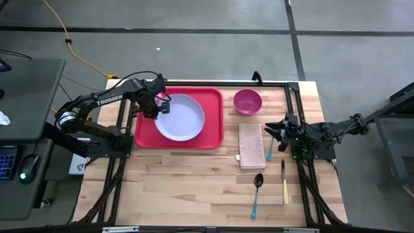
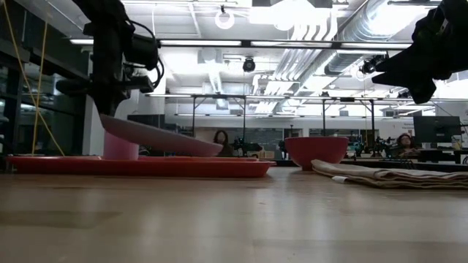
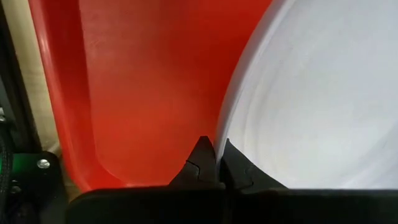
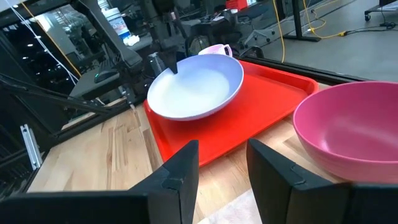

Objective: Set up tray
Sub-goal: Put the light purple plate on the orange tray

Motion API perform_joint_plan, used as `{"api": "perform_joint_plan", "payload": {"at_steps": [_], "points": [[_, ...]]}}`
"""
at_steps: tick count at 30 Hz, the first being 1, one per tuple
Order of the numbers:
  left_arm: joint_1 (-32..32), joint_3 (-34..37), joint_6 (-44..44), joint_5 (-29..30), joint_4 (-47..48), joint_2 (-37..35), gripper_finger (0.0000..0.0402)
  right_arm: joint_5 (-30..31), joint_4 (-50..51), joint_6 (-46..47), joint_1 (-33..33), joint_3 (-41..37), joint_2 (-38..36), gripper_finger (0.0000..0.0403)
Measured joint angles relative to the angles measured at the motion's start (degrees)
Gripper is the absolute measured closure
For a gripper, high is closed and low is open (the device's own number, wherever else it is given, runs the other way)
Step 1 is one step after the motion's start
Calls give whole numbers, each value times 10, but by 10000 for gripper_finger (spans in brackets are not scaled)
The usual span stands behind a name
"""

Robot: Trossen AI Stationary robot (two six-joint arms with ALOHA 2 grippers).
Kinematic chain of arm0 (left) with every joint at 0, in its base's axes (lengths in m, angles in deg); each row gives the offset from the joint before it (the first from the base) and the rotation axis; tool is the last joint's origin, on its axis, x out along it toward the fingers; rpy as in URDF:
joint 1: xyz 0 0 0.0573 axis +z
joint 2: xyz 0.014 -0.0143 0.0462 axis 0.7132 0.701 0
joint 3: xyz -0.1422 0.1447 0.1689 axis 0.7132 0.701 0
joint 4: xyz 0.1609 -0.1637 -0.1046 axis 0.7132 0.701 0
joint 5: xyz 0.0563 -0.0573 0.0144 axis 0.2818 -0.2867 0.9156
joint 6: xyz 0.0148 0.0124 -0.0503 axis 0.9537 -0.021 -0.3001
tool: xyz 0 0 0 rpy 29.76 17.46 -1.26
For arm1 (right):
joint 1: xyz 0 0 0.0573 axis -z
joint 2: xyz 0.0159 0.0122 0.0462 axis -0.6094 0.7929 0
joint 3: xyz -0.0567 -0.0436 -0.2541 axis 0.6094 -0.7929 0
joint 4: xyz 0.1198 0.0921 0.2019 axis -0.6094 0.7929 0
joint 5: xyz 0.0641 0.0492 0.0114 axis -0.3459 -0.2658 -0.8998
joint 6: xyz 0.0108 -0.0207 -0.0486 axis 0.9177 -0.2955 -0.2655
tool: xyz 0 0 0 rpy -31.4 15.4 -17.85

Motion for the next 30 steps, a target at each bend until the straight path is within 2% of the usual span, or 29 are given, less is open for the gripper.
{"api": "perform_joint_plan", "payload": {"at_steps": [19,30], "points": [[1,79,-18,18,-79,-1,389,0,0,4,0,0,0,290],[1,91,-35,41,-117,-1,389,0,0,5,0,0,0,290]]}}
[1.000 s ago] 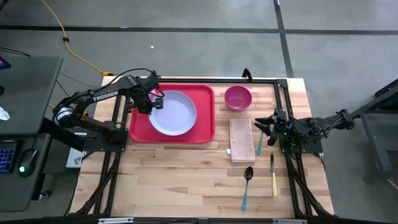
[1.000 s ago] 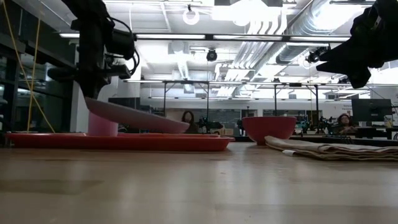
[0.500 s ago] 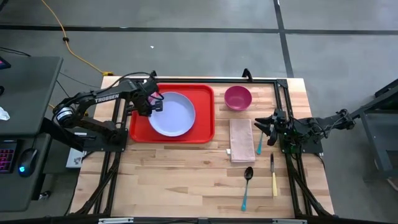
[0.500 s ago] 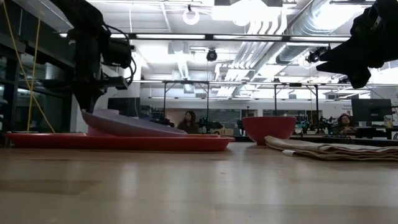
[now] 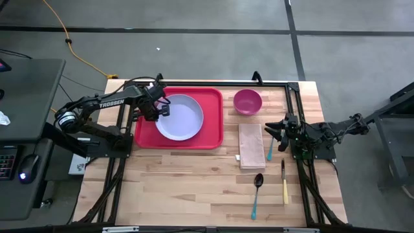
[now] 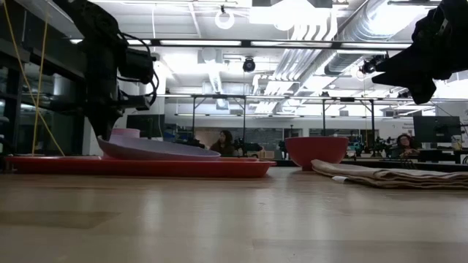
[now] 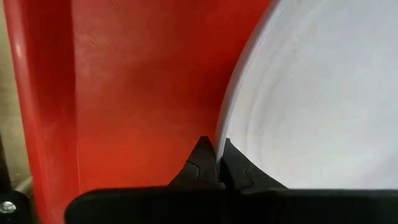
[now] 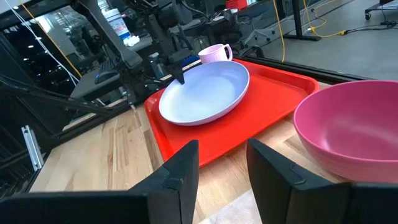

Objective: Set up tray
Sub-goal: Put the light purple plate on the orange tray

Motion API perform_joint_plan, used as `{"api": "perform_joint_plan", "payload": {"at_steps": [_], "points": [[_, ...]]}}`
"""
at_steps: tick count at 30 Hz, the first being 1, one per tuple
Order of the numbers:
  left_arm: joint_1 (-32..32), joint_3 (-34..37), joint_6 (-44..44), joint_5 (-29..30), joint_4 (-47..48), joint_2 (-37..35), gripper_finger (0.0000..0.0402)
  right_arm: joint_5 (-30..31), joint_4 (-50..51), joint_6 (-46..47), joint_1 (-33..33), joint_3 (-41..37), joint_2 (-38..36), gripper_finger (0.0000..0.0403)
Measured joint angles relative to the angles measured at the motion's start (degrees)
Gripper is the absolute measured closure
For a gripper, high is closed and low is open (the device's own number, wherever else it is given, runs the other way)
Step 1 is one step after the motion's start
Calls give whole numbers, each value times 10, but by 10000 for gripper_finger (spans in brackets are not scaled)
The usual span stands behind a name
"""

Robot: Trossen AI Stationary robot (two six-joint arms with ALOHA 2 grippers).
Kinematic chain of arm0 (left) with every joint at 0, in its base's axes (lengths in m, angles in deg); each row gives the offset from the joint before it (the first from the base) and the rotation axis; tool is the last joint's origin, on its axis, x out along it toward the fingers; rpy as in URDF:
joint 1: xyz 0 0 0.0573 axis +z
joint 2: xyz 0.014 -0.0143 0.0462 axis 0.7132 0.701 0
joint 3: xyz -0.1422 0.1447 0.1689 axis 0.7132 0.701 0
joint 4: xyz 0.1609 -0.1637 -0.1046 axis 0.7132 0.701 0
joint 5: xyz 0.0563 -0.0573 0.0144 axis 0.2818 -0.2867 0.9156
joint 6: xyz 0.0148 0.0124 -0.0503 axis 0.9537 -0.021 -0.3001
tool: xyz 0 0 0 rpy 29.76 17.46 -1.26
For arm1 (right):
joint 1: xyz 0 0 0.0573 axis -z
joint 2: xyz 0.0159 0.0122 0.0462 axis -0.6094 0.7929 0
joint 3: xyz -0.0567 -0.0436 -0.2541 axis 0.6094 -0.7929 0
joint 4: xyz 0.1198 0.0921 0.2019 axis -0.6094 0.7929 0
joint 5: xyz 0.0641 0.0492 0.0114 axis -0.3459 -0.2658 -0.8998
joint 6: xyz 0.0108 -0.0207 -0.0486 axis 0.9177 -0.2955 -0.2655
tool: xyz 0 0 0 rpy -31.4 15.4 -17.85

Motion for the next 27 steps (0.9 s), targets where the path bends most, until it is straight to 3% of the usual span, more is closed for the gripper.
{"api": "perform_joint_plan", "payload": {"at_steps": [27], "points": [[26,0,22,1,3,1,350,0,0,0,0,0,0,290]]}}
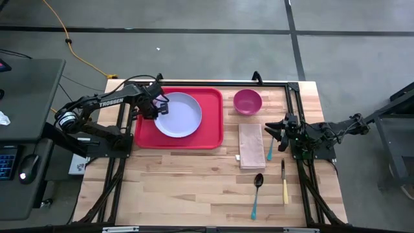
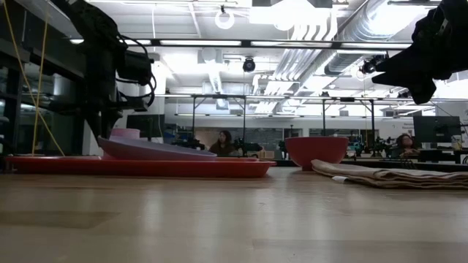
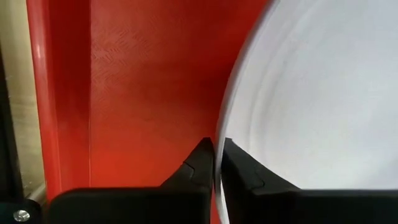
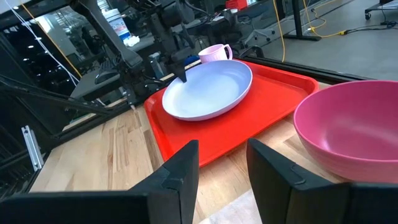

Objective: Set up tray
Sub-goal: Put the light purple plate on the orange tray, then put the pink bowl on the light purple plate

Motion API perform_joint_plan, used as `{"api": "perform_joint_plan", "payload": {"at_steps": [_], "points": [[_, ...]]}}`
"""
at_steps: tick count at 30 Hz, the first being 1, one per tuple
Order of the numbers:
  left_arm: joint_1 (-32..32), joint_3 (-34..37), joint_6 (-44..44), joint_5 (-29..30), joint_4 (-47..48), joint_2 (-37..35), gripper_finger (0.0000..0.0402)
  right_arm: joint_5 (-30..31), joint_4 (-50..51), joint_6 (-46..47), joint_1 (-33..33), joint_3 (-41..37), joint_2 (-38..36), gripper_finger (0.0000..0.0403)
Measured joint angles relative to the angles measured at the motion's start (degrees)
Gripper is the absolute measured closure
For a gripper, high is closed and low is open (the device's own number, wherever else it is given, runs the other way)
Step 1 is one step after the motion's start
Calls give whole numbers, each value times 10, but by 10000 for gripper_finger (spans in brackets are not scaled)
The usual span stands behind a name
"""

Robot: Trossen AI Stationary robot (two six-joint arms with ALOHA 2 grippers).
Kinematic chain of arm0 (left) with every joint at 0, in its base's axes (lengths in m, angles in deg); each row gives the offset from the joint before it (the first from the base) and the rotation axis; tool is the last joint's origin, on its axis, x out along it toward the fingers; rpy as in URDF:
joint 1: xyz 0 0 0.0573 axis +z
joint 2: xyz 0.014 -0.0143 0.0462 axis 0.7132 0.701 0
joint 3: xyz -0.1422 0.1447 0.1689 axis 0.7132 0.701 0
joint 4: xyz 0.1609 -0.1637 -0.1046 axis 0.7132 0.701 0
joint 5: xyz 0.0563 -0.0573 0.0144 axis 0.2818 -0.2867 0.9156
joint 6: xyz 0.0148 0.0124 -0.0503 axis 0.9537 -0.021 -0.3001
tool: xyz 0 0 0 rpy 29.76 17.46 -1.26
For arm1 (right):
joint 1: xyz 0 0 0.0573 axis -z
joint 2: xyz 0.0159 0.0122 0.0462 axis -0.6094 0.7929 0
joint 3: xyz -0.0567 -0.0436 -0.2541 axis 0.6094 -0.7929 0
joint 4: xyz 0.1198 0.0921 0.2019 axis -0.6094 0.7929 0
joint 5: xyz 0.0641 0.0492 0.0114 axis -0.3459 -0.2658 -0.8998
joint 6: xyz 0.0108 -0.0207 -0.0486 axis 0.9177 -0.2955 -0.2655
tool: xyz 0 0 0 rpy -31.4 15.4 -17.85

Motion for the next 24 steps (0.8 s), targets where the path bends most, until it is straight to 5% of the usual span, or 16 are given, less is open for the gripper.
{"api": "perform_joint_plan", "payload": {"at_steps": [24], "points": [[0,0,37,-22,46,0,273,0,-9,0,0,0,0,290]]}}
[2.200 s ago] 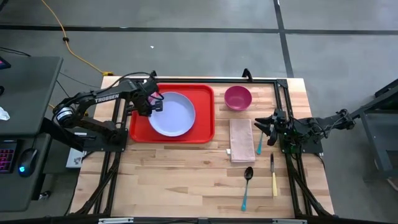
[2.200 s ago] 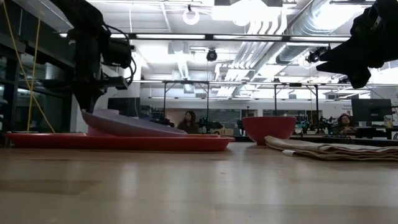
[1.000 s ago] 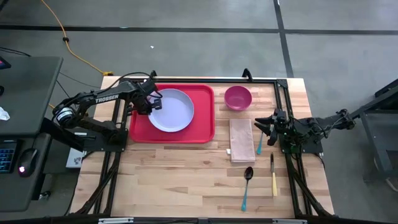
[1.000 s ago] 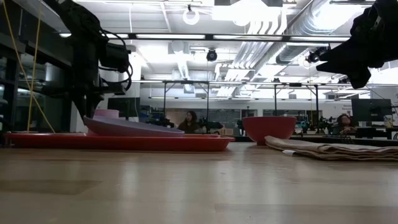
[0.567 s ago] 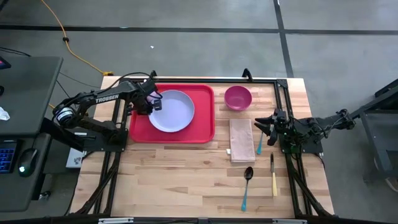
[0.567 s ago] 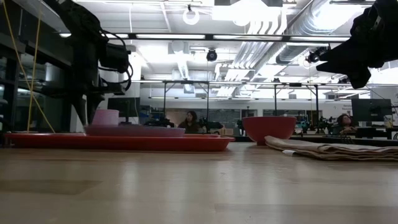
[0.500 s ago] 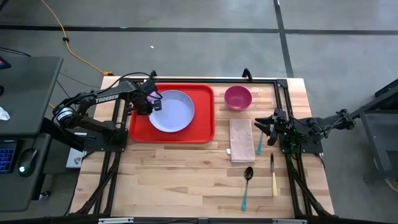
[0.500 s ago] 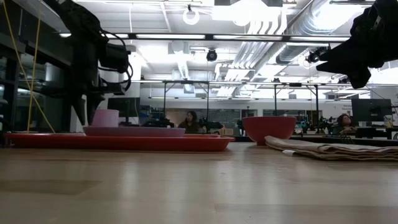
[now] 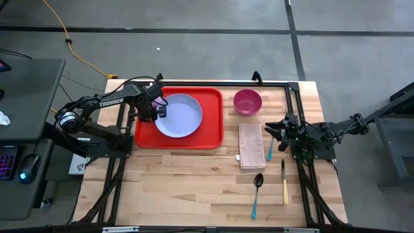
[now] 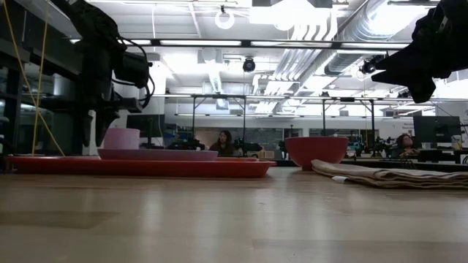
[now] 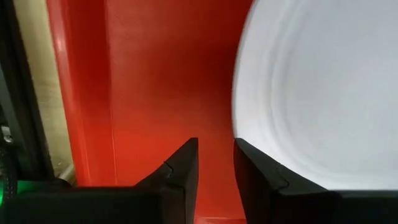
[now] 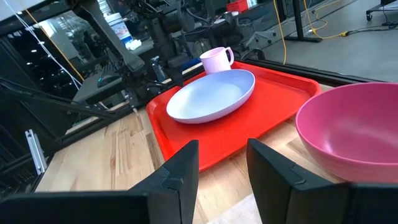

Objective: Set up tray
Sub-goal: Put the pink bowl on the light purple plate

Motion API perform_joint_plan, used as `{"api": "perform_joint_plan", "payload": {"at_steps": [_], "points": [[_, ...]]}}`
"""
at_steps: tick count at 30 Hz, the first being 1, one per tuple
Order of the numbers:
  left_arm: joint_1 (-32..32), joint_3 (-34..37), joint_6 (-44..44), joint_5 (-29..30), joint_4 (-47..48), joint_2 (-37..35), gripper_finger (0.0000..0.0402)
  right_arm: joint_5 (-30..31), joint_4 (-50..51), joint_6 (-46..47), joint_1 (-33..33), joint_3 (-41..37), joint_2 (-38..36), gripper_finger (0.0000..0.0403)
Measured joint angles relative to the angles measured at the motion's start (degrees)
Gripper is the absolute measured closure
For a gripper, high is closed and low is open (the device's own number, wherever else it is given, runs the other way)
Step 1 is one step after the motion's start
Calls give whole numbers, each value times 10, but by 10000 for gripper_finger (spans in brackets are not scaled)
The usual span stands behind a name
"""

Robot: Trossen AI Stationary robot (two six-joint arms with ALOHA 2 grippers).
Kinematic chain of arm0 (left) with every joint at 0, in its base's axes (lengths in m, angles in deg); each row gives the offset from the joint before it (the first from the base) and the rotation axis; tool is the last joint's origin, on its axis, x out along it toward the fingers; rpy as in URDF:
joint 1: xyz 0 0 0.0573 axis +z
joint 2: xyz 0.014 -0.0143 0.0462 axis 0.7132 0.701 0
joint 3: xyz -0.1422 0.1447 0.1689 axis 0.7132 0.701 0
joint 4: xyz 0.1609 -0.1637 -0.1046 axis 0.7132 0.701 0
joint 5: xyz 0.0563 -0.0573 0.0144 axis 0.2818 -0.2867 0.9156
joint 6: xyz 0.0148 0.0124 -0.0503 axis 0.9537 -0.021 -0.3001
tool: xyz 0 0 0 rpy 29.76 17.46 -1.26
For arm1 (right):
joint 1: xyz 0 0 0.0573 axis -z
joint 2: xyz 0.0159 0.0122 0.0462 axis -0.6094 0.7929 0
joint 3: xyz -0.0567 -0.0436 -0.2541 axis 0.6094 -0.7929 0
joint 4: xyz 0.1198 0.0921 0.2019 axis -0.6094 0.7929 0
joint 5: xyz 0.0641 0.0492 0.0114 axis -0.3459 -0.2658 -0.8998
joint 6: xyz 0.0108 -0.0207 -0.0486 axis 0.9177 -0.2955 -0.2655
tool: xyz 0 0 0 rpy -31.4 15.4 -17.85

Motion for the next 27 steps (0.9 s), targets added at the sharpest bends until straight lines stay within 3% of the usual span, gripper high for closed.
{"api": "perform_joint_plan", "payload": {"at_steps": [10,27], "points": [[0,-22,-12,-15,4,-56,279,0,0,0,0,0,0,290],[0,-83,-8,17,-14,-345,283,19,0,-5,0,0,0,290]]}}
